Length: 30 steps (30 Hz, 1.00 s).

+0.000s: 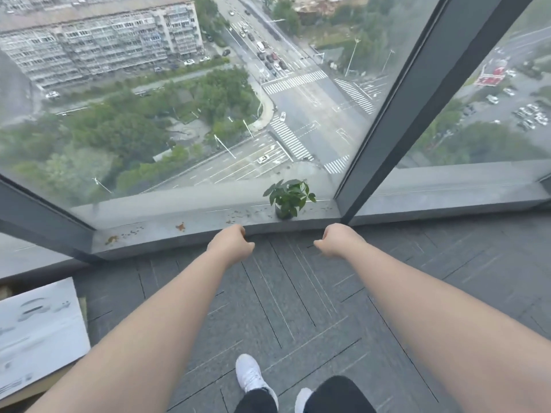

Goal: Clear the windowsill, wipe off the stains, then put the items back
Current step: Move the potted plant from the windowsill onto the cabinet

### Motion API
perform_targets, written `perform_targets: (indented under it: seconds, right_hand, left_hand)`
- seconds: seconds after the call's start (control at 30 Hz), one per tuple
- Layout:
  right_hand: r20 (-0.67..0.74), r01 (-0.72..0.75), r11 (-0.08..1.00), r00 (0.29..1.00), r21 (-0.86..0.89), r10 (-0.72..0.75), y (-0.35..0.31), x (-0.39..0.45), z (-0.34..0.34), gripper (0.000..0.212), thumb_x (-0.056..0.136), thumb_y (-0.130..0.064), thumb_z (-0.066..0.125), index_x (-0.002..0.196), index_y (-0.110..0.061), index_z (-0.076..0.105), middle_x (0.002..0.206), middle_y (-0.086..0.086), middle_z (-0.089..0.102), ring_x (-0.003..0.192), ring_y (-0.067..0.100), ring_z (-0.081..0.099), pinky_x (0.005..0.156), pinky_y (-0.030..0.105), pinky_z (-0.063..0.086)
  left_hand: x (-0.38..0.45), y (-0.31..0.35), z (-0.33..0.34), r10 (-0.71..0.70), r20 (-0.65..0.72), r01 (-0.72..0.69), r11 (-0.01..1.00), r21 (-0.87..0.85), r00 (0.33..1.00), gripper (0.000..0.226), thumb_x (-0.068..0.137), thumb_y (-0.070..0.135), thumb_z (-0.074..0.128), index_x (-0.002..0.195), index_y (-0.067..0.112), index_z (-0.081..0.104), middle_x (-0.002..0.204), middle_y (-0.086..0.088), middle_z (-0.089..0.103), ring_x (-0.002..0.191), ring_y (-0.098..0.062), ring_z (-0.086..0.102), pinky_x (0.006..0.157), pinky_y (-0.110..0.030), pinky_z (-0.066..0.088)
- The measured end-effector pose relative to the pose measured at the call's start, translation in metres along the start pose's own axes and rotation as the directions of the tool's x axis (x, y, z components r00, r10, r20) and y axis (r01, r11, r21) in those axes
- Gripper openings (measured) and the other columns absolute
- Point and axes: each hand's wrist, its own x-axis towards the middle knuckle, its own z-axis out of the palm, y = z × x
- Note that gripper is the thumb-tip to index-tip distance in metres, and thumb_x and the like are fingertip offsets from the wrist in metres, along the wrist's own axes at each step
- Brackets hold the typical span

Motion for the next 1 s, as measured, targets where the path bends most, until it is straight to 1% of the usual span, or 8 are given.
perform_targets:
  seconds: [0.1, 0.23, 0.33, 0.4, 0.5, 0.67, 0.83, 1.0]
  right_hand:
    - [0.013, -0.027, 1.0, 1.0, 0.001, 0.027, -0.001, 0.041, -0.002, 0.039, 0.093, -0.038, 0.049, 0.118, -0.011, 0.061, 0.111, 0.005, 0.064, 0.096, 0.028, 0.059, 0.076, 0.03, 0.046]
    - [0.054, -0.023, 1.0, 0.998, -0.003, 0.024, 0.0, 0.103, 0.017, 0.04, 0.093, -0.039, 0.05, 0.117, -0.009, 0.062, 0.111, 0.006, 0.066, 0.101, 0.028, 0.06, 0.08, 0.031, 0.047]
    - [0.042, 0.008, 1.0, 0.999, -0.021, -0.007, 0.006, 0.161, 0.039, 0.039, 0.094, -0.039, 0.05, 0.121, -0.011, 0.059, 0.118, 0.006, 0.064, 0.106, 0.027, 0.06, 0.085, 0.033, 0.049]
    - [0.036, 0.013, 1.0, 0.999, -0.025, -0.012, 0.015, 0.204, 0.056, 0.04, 0.094, -0.038, 0.05, 0.125, -0.014, 0.056, 0.123, 0.005, 0.062, 0.109, 0.026, 0.058, 0.085, 0.033, 0.047]
    - [0.018, 0.0, 1.0, 1.0, -0.009, 0.0, 0.029, 0.273, 0.088, 0.042, 0.094, -0.037, 0.051, 0.131, -0.018, 0.05, 0.128, 0.002, 0.058, 0.114, 0.025, 0.056, 0.083, 0.033, 0.046]
    - [-0.01, 0.01, 1.0, 1.0, 0.024, -0.01, 0.045, 0.384, 0.15, 0.05, 0.093, -0.039, 0.053, 0.138, -0.019, 0.042, 0.135, 0.002, 0.053, 0.119, 0.027, 0.054, 0.089, 0.036, 0.047]
    - [-0.059, 0.051, 0.997, 0.997, 0.06, -0.047, 0.048, 0.48, 0.199, 0.06, 0.093, -0.044, 0.054, 0.144, -0.019, 0.034, 0.14, 0.007, 0.05, 0.124, 0.031, 0.051, 0.095, 0.038, 0.047]
    - [-0.13, 0.103, 0.99, 0.988, 0.101, -0.089, 0.055, 0.552, 0.227, 0.068, 0.093, -0.044, 0.054, 0.149, -0.018, 0.026, 0.145, 0.008, 0.046, 0.129, 0.031, 0.048, 0.097, 0.039, 0.044]
  left_hand:
    - [0.039, 0.003, 0.009, 0.003, 0.018, -0.004, 1.0, 0.01, 1.0, 0.051, 0.09, 0.035, 0.054, 0.137, 0.018, 0.043, 0.135, -0.001, 0.054, 0.122, -0.023, 0.053, 0.093, -0.033, 0.044]
    - [0.091, -0.001, 0.037, -0.015, 0.038, 0.013, 0.999, 0.047, 0.999, 0.058, 0.09, 0.035, 0.055, 0.142, 0.018, 0.036, 0.137, -0.001, 0.052, 0.125, -0.024, 0.05, 0.095, -0.034, 0.043]
    - [0.143, -0.003, 0.07, -0.024, 0.013, 0.023, 0.999, 0.037, 1.0, 0.061, 0.09, 0.035, 0.056, 0.143, 0.016, 0.034, 0.142, -0.003, 0.047, 0.124, -0.025, 0.05, 0.094, -0.038, 0.046]
    - [0.183, -0.004, 0.099, -0.012, -0.019, 0.012, 1.0, 0.019, 1.0, 0.066, 0.089, 0.037, 0.057, 0.146, 0.018, 0.03, 0.147, -0.003, 0.04, 0.128, -0.025, 0.047, 0.095, -0.039, 0.045]
    - [0.246, -0.004, 0.151, 0.036, -0.062, -0.037, 0.999, -0.017, 0.997, 0.081, 0.089, 0.042, 0.059, 0.152, 0.022, 0.013, 0.157, 0.0, 0.02, 0.139, -0.022, 0.034, 0.102, -0.04, 0.04]
    - [0.348, -0.011, 0.23, 0.068, -0.111, -0.067, 0.998, 0.019, 0.991, 0.101, 0.086, 0.053, 0.06, 0.154, 0.018, -0.006, 0.163, 0.001, -0.002, 0.149, -0.017, 0.011, 0.112, -0.039, 0.031]
    - [0.447, -0.023, 0.285, 0.102, -0.145, -0.097, 0.995, 0.035, 0.984, 0.104, 0.084, 0.057, 0.06, 0.154, 0.014, -0.006, 0.163, -0.001, -0.002, 0.15, -0.016, 0.004, 0.12, -0.037, 0.019]
    - [0.521, -0.029, 0.315, 0.14, -0.185, -0.143, 0.99, -0.004, 0.973, 0.101, 0.086, 0.053, 0.061, 0.154, 0.012, -0.002, 0.163, -0.002, 0.002, 0.15, -0.017, 0.006, 0.12, -0.038, 0.017]
